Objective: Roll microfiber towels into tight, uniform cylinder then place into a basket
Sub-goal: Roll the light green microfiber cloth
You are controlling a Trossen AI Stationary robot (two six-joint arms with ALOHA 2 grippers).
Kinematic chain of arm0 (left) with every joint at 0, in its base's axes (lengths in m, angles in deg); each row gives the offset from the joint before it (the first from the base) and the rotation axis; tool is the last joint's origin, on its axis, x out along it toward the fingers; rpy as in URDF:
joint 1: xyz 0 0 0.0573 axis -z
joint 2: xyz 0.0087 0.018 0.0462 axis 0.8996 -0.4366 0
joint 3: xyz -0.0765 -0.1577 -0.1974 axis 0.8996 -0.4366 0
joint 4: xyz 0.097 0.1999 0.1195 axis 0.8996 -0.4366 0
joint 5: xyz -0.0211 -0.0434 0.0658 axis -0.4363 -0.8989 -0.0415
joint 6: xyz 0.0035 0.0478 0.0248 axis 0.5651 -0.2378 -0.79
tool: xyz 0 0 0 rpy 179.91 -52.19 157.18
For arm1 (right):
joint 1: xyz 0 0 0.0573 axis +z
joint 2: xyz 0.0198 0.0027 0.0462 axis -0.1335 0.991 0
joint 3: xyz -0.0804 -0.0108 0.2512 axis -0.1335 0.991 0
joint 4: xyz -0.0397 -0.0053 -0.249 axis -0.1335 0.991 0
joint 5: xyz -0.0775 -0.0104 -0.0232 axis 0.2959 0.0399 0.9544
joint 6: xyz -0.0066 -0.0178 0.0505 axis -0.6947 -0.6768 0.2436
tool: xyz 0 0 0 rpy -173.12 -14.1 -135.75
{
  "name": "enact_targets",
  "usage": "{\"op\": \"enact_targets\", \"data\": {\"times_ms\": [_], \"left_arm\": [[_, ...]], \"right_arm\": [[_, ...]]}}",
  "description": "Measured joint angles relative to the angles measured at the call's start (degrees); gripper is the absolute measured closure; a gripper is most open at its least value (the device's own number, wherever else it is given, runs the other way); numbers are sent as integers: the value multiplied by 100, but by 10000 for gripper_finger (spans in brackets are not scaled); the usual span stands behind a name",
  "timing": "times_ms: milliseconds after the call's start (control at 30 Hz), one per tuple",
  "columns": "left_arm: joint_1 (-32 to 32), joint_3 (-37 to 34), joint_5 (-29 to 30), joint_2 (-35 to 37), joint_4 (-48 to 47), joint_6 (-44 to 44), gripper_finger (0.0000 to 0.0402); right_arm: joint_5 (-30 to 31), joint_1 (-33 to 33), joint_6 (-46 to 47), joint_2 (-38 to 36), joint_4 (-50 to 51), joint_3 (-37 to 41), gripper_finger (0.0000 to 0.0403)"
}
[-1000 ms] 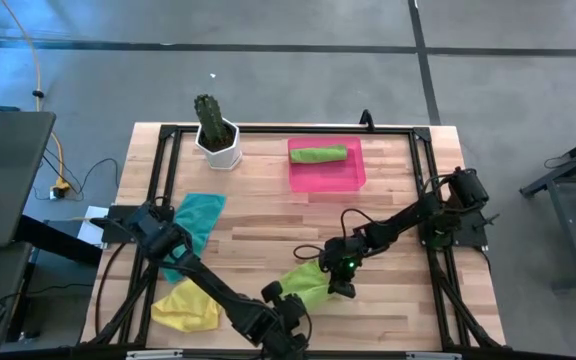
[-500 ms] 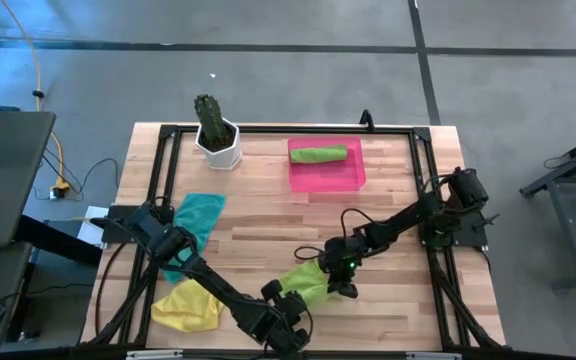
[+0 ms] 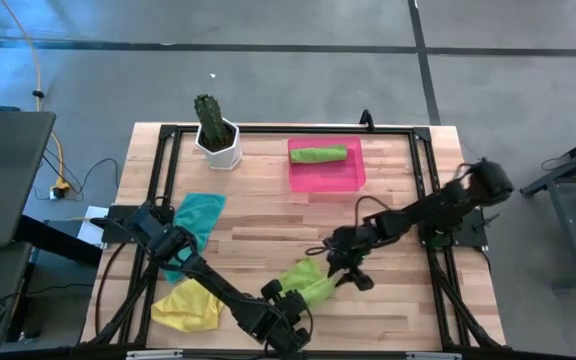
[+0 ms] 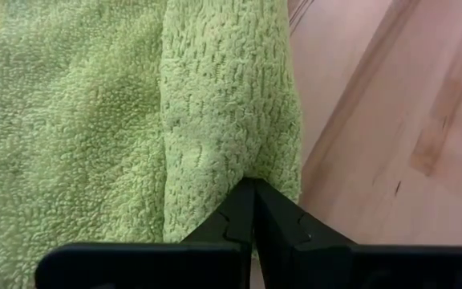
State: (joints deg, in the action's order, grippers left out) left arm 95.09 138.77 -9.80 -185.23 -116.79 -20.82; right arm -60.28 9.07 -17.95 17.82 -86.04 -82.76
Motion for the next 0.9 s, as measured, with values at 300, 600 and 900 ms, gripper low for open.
{"op": "enact_targets", "data": {"times_ms": [300,600,900], "left_arm": [[-58,-4,-76,0,15,-154,401],[-198,-4,-441,9,9,-168,401],[-273,-7,-713,13,33,-196,401]], "right_arm": [[2359,1587,-1469,-668,-655,398,277],[3430,2126,-1977,-17,-1104,446,285],[3339,2115,-2067,345,-1304,442,285]]}}
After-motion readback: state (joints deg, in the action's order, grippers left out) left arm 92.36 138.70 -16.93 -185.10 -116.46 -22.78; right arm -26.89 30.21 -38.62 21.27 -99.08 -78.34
